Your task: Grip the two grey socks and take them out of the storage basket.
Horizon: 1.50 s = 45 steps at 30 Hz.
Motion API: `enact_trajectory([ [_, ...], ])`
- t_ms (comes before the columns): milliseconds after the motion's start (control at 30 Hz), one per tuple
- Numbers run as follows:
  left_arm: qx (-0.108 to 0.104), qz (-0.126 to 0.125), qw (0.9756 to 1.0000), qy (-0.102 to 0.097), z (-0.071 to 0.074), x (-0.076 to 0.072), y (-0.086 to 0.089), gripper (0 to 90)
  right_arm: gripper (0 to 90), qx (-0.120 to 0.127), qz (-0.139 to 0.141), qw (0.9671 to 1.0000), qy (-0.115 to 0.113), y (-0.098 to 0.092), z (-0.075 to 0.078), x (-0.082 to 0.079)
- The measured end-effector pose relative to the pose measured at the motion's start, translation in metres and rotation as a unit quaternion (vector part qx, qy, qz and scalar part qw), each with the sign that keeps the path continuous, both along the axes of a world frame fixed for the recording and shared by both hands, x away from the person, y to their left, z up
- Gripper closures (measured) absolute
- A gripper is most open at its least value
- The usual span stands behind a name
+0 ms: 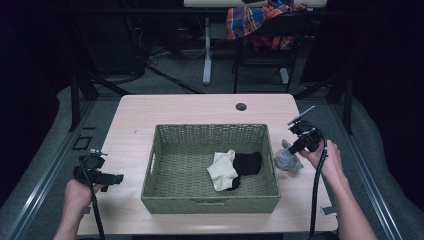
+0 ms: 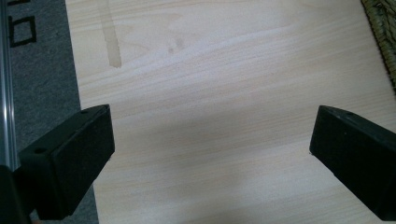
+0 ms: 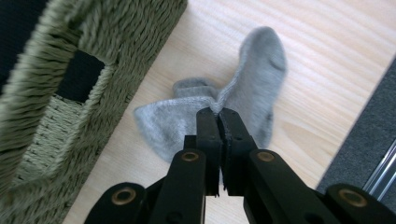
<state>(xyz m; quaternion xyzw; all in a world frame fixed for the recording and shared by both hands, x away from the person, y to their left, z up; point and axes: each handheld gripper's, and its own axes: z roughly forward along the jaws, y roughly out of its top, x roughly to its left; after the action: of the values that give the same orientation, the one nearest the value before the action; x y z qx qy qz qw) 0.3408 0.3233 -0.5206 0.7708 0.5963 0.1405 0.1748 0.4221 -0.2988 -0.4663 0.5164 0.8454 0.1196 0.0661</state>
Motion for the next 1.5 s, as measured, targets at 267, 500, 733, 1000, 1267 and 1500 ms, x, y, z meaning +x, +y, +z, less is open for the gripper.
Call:
enact_trajectory([
  [267,0.000,-0.001,1.0000,0.001,0.000,0.000,0.000,0.2,88.4,-0.006,0.006,1.0000,0.004,0.009,-0.025,0.009],
  [500,-0.001,0.000,1.0000,0.001,0.000,0.000,-0.001,0.2,84.0,0.002,0.009,1.0000,0.001,0.007,-0.034,0.009],
  [733,-0.002,-0.002,1.0000,-0.002,0.000,0.000,-0.001,0.2,61.6,0.022,0.005,0.9994,-0.027,0.000,-0.009,-0.002],
  [1000,-0.002,0.001,1.0000,-0.006,0.001,-0.001,0.000,0.2,35.6,0.054,0.009,0.9972,-0.051,-0.003,0.020,-0.027],
  [1267,-0.001,0.001,1.0000,-0.007,0.001,-0.001,0.000,0.2,20.0,0.043,0.008,0.9978,-0.049,-0.015,0.024,-0.054],
  [1500,-0.001,-0.002,1.0000,-0.006,0.001,0.000,-0.001,0.2,9.2,0.050,-0.008,0.9981,-0.034,-0.031,0.002,-0.071],
])
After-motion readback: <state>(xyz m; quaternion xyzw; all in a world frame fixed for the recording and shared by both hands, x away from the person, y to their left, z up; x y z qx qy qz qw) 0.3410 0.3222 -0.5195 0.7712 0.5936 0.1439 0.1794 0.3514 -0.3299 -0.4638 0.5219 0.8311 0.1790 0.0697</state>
